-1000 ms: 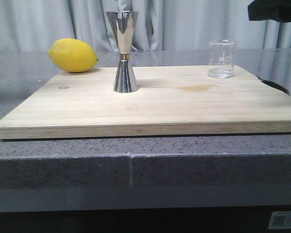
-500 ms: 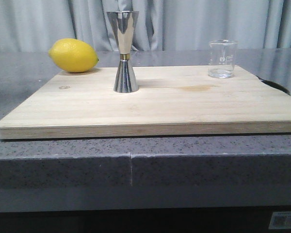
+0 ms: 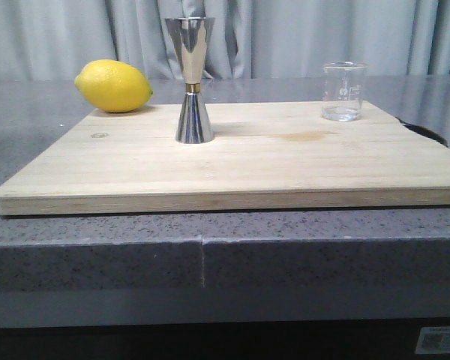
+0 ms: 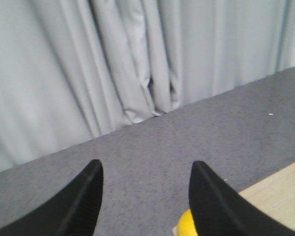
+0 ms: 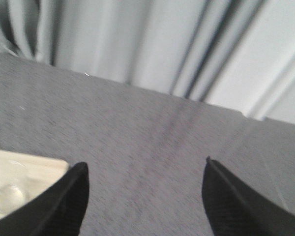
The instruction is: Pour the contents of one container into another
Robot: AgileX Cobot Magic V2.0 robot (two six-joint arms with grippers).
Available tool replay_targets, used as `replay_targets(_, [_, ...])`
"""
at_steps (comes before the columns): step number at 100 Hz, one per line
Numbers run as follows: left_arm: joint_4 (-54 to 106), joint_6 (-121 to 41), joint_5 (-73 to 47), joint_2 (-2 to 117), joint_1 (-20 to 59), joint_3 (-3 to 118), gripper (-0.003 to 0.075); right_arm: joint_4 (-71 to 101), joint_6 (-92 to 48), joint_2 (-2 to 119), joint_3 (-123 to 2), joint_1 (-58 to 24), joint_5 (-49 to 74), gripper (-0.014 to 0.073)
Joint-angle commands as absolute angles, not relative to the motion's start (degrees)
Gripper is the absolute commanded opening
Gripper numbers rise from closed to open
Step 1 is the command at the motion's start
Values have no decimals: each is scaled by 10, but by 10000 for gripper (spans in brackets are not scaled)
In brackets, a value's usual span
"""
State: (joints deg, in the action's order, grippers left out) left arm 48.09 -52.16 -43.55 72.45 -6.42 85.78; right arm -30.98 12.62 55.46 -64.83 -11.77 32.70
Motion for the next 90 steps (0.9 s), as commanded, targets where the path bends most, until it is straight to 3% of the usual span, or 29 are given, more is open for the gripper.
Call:
replay_targets(1, [397, -407, -389, 683, -65, 876, 357, -385, 164, 532, -670, -114, 354, 449])
replay_targets(16, [192, -216, -451, 638, -65, 874, 357, -417, 191, 499, -670, -114, 422, 449])
replay_targets(28, [140, -155, -483, 592, -64, 841, 357, -416, 201, 467, -670, -114, 447, 448])
replay_targets(45, [140, -129, -413, 496, -64, 759, 351, -383, 202, 421, -666, -114, 461, 447])
replay_targets(58, [137, -127, -339, 408, -64, 695, 270, -363, 201, 395, -652, -114, 459, 433])
replay_targets(65, [127, -127, -312, 369, -64, 657, 204, -352, 189, 388, -639, -114, 459, 373])
replay_targets(90, [104, -129, -310, 295, -64, 520, -9, -298, 151, 360, -563, -115, 404, 26])
